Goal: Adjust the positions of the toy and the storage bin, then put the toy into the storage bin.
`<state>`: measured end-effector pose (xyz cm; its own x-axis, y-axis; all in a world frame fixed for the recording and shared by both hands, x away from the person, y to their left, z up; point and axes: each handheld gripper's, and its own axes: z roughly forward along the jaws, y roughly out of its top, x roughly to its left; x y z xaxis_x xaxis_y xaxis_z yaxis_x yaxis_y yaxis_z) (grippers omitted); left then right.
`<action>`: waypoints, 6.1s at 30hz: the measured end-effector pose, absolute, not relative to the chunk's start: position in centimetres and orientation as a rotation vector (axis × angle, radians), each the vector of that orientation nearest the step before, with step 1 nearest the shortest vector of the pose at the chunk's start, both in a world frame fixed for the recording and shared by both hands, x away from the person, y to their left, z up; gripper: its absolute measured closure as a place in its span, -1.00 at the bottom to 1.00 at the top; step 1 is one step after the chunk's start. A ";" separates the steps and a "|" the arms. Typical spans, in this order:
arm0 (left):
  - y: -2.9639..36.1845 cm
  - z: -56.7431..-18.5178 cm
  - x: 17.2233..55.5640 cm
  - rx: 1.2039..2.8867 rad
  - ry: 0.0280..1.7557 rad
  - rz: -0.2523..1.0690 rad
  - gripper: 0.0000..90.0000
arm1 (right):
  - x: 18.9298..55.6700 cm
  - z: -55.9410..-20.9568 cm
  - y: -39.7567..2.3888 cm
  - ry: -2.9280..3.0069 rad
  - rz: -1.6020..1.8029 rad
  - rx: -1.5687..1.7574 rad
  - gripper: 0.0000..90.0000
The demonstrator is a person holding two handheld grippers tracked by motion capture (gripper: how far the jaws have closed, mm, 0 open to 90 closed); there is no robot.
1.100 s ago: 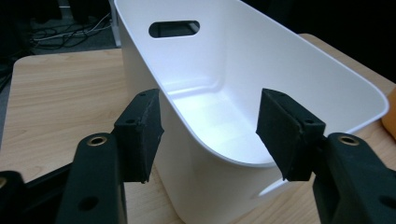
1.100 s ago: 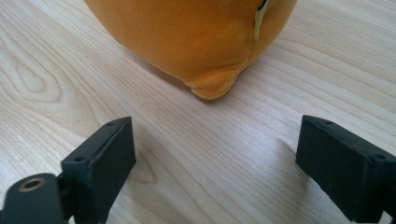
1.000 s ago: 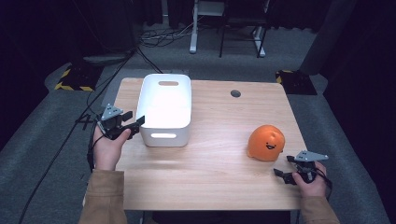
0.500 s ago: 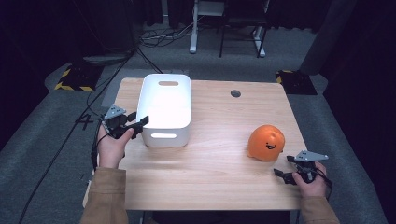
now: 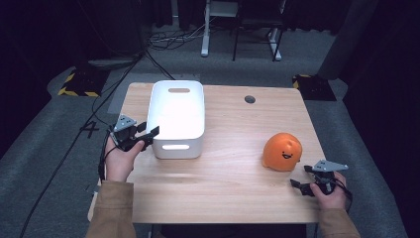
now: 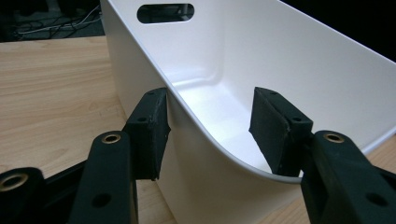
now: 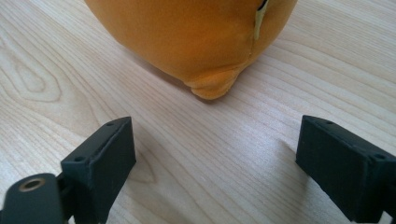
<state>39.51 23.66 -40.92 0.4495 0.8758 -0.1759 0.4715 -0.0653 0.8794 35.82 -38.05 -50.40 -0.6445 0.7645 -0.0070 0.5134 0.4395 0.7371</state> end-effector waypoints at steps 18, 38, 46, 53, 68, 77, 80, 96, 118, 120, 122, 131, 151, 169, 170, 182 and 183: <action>20.8 -40.7 35.8 1.766 1.101 0.491 -0.01 | 35.8 -50.4 -38.0 2.356 1.032 1.093 -0.73; 16.0 -40.2 33.3 1.888 0.972 0.468 -0.15 | 35.8 -50.4 -38.0 2.357 1.032 1.093 -0.73; 13.7 -40.2 31.5 1.911 0.936 0.443 -0.20 | 35.8 -50.4 -38.0 2.356 1.032 1.095 -0.73; 11.7 -40.1 29.7 1.948 0.892 0.424 -0.29 | 35.8 -50.4 -38.0 2.357 1.032 1.094 -0.73; 9.0 -40.0 26.4 1.973 0.857 0.403 -0.38 | 35.8 -50.4 -38.0 2.360 1.034 1.090 -0.73; 8.5 -40.0 25.0 1.984 0.861 0.372 -0.47 | 35.9 -50.4 -38.0 2.361 1.034 1.085 -0.73; 8.5 -39.8 24.5 1.989 0.857 0.389 -0.47 | 35.9 -50.4 -38.0 2.361 1.034 1.086 -0.73; 11.3 -37.7 25.6 1.881 0.816 0.427 -0.49 | 35.9 -50.4 -38.0 2.361 1.035 1.086 -0.73; 19.4 -41.6 32.8 1.861 1.093 0.564 -0.45 | 35.8 -50.4 -37.9 2.350 1.034 1.105 -0.73; 19.7 -42.3 33.2 1.857 1.132 0.564 -0.45 | 35.8 -50.4 -37.9 2.347 1.025 1.114 -0.73; 20.0 -43.0 33.6 1.878 1.156 0.549 -0.45 | 35.7 -50.4 -37.8 2.335 1.019 1.125 -0.73; 20.5 -45.8 35.0 1.970 1.234 0.487 -0.46 | 35.5 -50.3 -38.1 2.324 1.037 1.112 -0.52; 21.8 -50.1 36.6 2.095 1.246 0.455 -0.55 | 34.2 -48.3 -38.2 2.390 0.971 1.136 0.04; 22.4 -50.2 37.0 2.128 1.169 0.433 -0.58 | 33.9 -47.5 -38.6 2.354 1.041 1.190 -0.46; 22.4 -50.2 37.0 2.129 1.169 0.433 -0.58 | 33.9 -47.4 -38.7 2.355 1.048 1.163 -0.50; 22.4 -50.2 37.0 2.129 1.167 0.434 -0.58 | 33.0 -44.7 -38.4 2.302 1.209 1.082 -0.37; 22.4 -50.2 37.0 2.129 1.167 0.434 -0.58 | 33.0 -44.5 -38.4 2.301 1.215 1.065 -0.34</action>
